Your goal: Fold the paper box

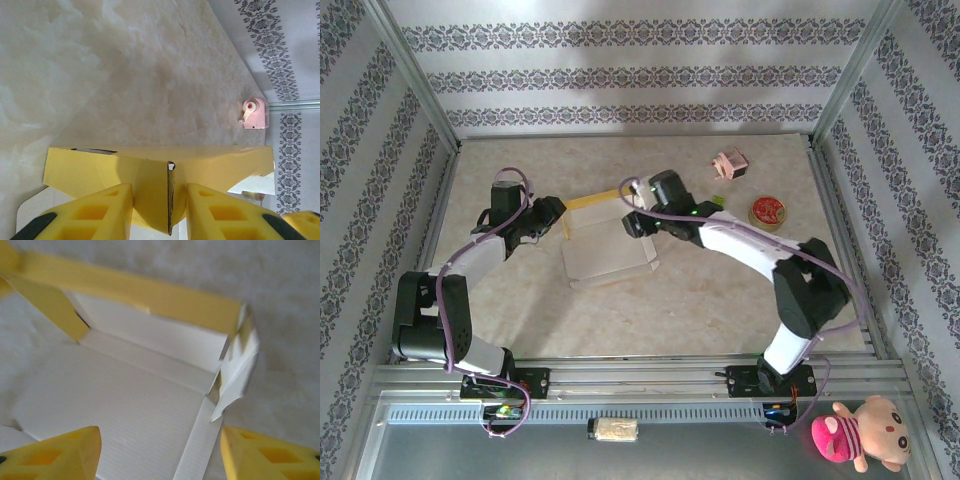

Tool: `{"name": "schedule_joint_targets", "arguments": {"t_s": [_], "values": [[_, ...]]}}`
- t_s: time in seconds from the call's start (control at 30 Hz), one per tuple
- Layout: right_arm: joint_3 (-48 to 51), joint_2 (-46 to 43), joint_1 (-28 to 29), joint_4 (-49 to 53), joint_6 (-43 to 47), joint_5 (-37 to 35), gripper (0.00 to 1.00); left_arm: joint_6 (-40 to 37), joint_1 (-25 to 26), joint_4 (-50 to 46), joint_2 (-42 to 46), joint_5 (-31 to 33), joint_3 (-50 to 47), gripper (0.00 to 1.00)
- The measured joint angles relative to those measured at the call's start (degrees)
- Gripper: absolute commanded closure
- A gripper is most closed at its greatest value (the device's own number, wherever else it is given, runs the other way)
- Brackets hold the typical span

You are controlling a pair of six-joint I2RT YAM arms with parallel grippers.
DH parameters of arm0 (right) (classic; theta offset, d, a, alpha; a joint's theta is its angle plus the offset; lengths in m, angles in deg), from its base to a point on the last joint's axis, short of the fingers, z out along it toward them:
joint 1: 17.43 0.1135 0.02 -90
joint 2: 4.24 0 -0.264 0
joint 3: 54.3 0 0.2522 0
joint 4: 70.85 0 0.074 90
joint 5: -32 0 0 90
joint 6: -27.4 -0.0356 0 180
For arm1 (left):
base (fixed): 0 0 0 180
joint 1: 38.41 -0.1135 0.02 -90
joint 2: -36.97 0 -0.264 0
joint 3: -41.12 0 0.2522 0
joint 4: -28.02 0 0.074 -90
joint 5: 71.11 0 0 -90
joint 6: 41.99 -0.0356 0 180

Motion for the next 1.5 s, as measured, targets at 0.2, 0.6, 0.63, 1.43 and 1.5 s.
{"name": "schedule_joint_targets", "arguments": {"t_s": [0.2,0.6,0.63,1.43,1.5], "values": [[0.57,-3.78,-10.97,-3.87,8.70,11.52,0.40,-0.07,0.00,0.00,-0.37,0.00,0.35,0.68],[-5.11,9.75,-12.20,2.91,44.96,7.74,0.43,-0.22,0.00,-0.20,-0.35,0.02,0.46,0.68],[-6.19,10.95,-12.09,3.21,47.17,7.52,0.44,-0.22,0.00,-0.22,-0.35,0.02,0.46,0.68],[-16.59,20.94,-8.72,5.70,57.13,15.34,0.46,-0.28,0.00,-0.48,-0.15,0.02,0.48,0.68],[-16.92,21.35,-8.72,6.10,56.17,15.56,0.46,-0.28,0.00,-0.48,-0.15,0.02,0.46,0.68]]}}
